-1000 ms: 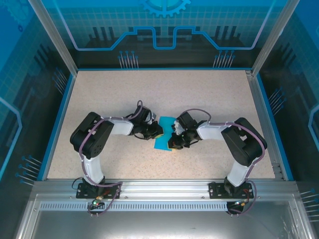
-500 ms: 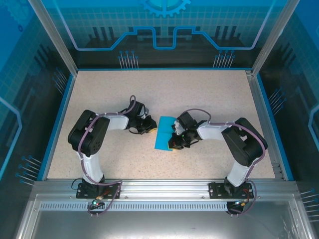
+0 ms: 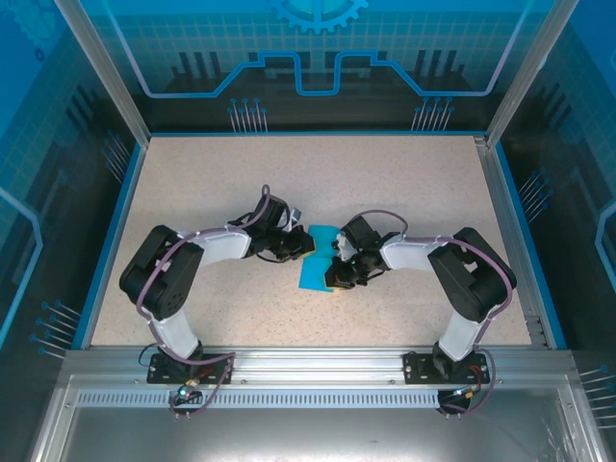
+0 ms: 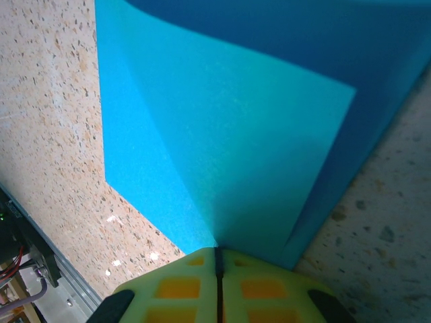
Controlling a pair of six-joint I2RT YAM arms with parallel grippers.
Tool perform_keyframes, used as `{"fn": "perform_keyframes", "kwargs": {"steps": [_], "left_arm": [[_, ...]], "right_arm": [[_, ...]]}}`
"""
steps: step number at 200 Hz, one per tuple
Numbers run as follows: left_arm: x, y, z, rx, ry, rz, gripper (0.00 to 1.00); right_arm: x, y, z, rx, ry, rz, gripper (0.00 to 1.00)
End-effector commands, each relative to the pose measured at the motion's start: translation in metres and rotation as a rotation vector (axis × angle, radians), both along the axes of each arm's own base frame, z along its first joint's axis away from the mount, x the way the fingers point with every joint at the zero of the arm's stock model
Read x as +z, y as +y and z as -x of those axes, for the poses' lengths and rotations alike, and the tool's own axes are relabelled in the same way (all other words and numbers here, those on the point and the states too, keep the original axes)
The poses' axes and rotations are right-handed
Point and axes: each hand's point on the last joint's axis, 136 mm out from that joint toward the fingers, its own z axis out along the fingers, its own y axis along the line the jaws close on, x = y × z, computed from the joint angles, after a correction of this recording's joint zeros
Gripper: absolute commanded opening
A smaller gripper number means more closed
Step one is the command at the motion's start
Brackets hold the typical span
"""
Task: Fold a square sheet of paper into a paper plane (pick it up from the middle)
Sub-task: Fold the triangle a second time at the center of the table.
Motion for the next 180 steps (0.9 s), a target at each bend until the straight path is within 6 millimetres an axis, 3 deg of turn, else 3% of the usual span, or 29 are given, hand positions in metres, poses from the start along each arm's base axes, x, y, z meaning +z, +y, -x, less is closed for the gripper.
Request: {"fn": "perform_keyframes", "kwargs": {"steps": [1,45,90,125,180], "left_arm": [[-0.019,-0.002,0.006,-0.008,0.055,0.015,0.11],[-0.054,0.012,0.005,0.02,0.099,-0.101,0.1],[-0.074,0.022,0.016,0.026,0.144,-0.158,0.09],[-0.075,0.022,0.016,0.026,0.148,-0.161,0.08],[-0.072,0.021,0.015,0.025,0.144,-0.158,0.08]], "right_arm": [[-0.015,-0.018,0.011,-0.022,0.067,0.092,0.08],[0.0,-0.011,0.006,-0.023,0.038,0.048,0.11],[0.047,0.015,-0.012,0.017,-0.081,-0.039,0.14],[0.041,0.034,-0.019,0.046,-0.074,-0.046,0.11],[0.019,0.037,-0.033,0.038,-0.067,0.015,0.1]]}}
